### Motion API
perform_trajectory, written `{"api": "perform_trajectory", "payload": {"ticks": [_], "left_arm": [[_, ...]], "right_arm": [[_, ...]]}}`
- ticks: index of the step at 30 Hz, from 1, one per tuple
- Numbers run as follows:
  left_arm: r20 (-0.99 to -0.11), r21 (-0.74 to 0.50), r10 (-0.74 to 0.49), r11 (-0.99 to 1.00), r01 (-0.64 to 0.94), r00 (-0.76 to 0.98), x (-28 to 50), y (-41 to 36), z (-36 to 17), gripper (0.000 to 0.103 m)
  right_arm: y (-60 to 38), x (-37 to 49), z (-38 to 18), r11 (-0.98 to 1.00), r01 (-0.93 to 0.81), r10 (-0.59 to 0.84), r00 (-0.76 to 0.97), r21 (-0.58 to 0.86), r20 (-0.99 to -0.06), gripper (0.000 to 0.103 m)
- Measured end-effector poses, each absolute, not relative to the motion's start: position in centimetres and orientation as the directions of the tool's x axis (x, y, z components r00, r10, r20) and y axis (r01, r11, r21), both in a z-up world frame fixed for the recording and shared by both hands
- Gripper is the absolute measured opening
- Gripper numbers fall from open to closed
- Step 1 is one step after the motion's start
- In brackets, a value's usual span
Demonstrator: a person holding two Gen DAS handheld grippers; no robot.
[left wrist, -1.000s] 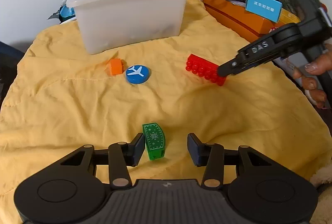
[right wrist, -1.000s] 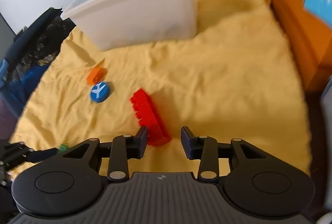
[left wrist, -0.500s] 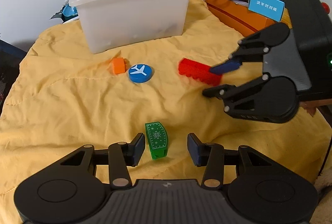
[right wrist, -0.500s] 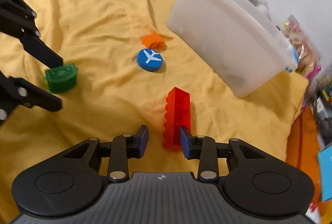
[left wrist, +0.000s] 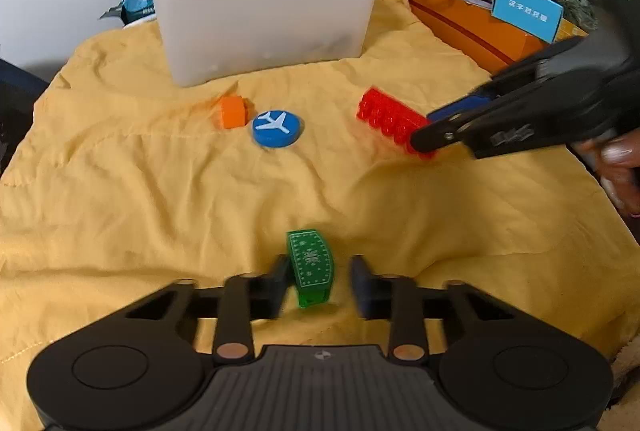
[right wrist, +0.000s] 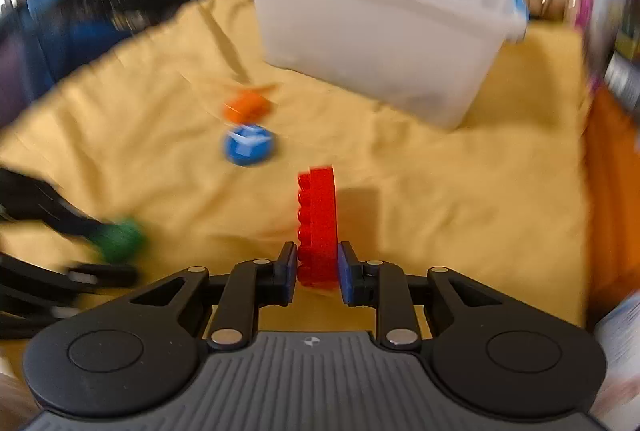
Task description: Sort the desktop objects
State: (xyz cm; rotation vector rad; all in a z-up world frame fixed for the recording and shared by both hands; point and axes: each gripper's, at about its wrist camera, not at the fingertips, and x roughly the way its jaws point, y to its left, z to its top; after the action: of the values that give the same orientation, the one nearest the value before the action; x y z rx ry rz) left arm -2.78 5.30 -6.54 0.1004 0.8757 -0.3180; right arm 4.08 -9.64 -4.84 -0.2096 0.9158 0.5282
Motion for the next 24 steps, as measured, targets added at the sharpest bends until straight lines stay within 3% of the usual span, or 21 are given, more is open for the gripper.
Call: {"api": "perform_trajectory", "payload": {"ticks": [3, 6, 9, 13, 16, 18, 22, 23, 24], "left_arm": [[-0.764, -0.075, -0.243, 0.954, 0.292, 0.598, -2.6, 5.9, -6.4, 0.028], [-0.766, -0.082, -0.237, 0.958, 0.275, 0.597, -2.4, 6.2, -6.5, 0.028], [-0.766, -0.074, -0.233, 0.958, 0.278, 0.600, -2.3, 6.0, -6.4, 0.028], [-0.767, -0.090, -0.240, 0.959, 0.270, 0.595, -1.9, 6.1, -6.4, 0.028], [-0.769, -0.086, -0.241, 0.957, 0.278, 0.592, -1.7, 6.1, -6.4, 0.028], [-0.771, -0.089, -0.243, 0.956, 0.279, 0.589, -1.6, 6.1, -6.6, 0.028], [-0.768, -0.103, -0.264, 0.950, 0.294, 0.584, -1.7, 6.2, -6.5, 0.024], [-0.767, -0.110, -0.274, 0.947, 0.302, 0.580, -1.8, 6.1, -6.4, 0.024], [-0.765, -0.113, -0.282, 0.944, 0.310, 0.579, -1.8, 6.0, -6.3, 0.024]], "right_arm": [[-10.7, 4.1, -4.8, 0.851, -0.442, 0.467, 0.387, 0.284, -0.795, 0.024], [-12.2, 4.5, -6.0, 0.853, -0.359, 0.500, 0.350, 0.380, -0.792, 0.024], [-13.1, 4.4, -6.0, 0.878, -0.335, 0.461, 0.394, 0.343, -0.795, 0.036], [-12.2, 3.8, -4.9, 0.917, -0.380, 0.320, 0.516, 0.122, -0.794, 0.041], [-11.9, 3.5, -4.3, 0.890, -0.441, 0.363, 0.526, 0.118, -0.769, 0.042], [-10.8, 3.2, -4.4, 0.875, -0.480, 0.351, 0.535, 0.066, -0.769, 0.051], [-9.2, 3.4, -6.6, 0.853, -0.522, 0.314, 0.495, 0.012, -0.810, 0.048], [-8.9, 3.4, -7.2, 0.845, -0.535, 0.298, 0.482, -0.007, -0.824, 0.036], [-8.9, 3.1, -7.3, 0.838, -0.545, 0.301, 0.497, -0.023, -0.814, 0.030]]}}
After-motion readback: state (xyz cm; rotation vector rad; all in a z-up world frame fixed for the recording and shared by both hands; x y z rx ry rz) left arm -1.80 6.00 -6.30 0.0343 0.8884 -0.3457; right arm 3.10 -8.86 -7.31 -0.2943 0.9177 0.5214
